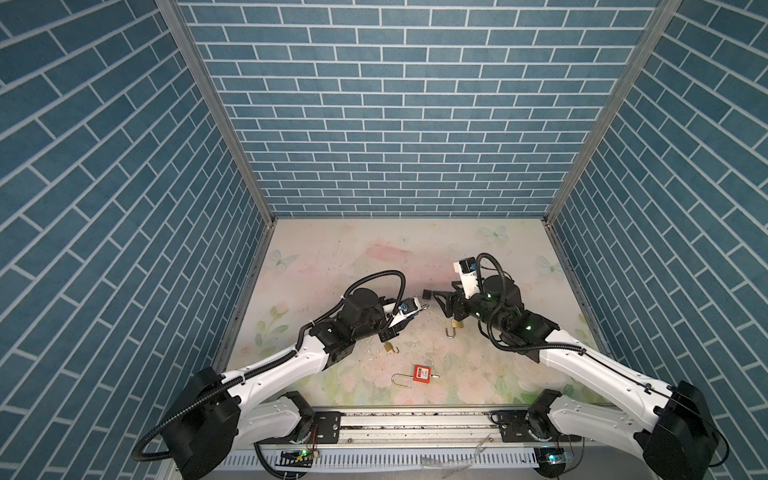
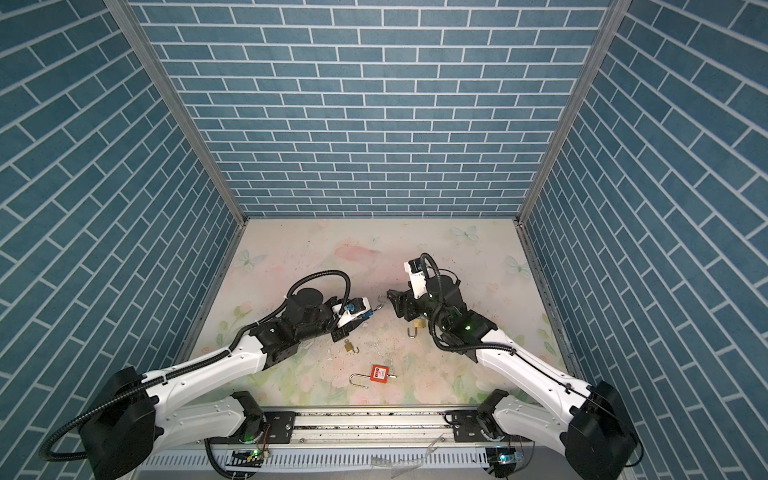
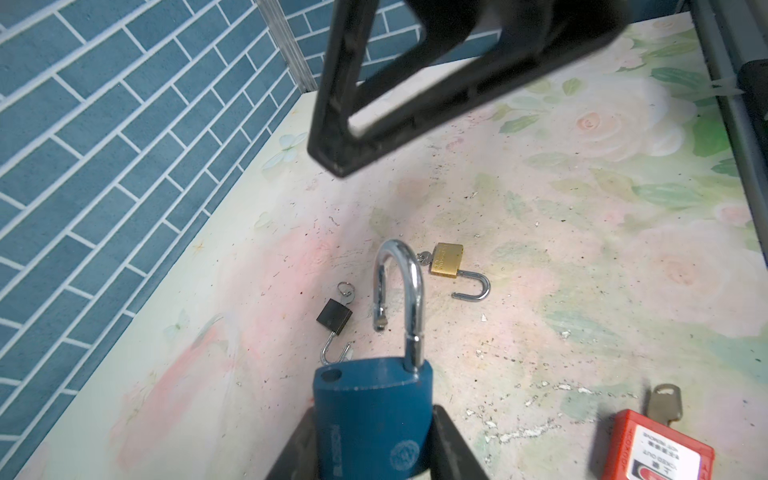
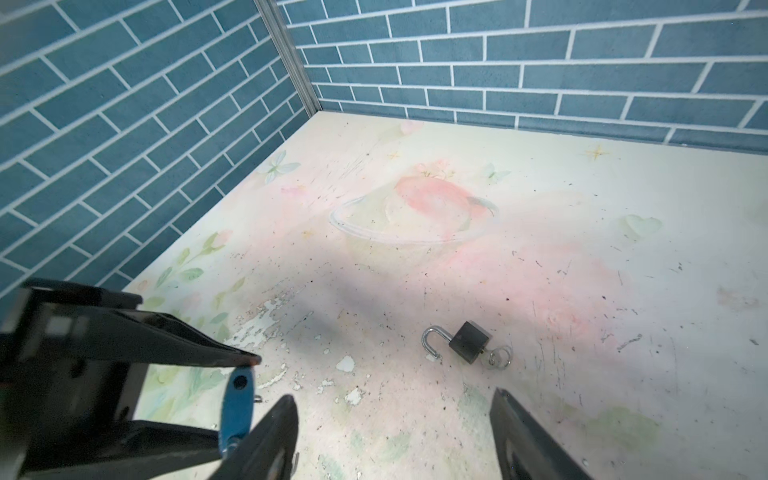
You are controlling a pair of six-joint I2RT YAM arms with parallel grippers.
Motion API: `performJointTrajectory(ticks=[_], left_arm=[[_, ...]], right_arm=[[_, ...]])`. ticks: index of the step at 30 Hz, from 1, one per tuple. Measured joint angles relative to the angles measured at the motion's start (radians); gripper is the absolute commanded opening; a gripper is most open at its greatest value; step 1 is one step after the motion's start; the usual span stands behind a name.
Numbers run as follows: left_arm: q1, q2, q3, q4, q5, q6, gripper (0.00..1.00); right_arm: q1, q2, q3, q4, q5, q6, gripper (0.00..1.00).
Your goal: Lock with the key
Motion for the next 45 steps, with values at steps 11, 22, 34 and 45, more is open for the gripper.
performJointTrajectory(ticks=[11,22,34,45], left_arm=[[-0.008,0.065,0.062,-0.033,-0.124,-0.019,0.00],[-0.037,0.084,0.063,-0.057,-0.201,0.003,0.00],[-0.045,0.089,0.064,-0.056,-0.223,0.006,0.00],[-0.045,0.088,0.064,-0.056,-0.186,0.006,0.00]], right_arm=[[-0.110,0.089,0.179,-0.240,-0.272,0.256,0.67],[-0.117,0.300,0.236,-0.271,-0.539,0.428,0.52],[-0.117,0.349,0.235,-0.207,-0.608,0.485,0.33],[-0.117,0.359,0.235,-0.194,-0.599,0.469,0.11]])
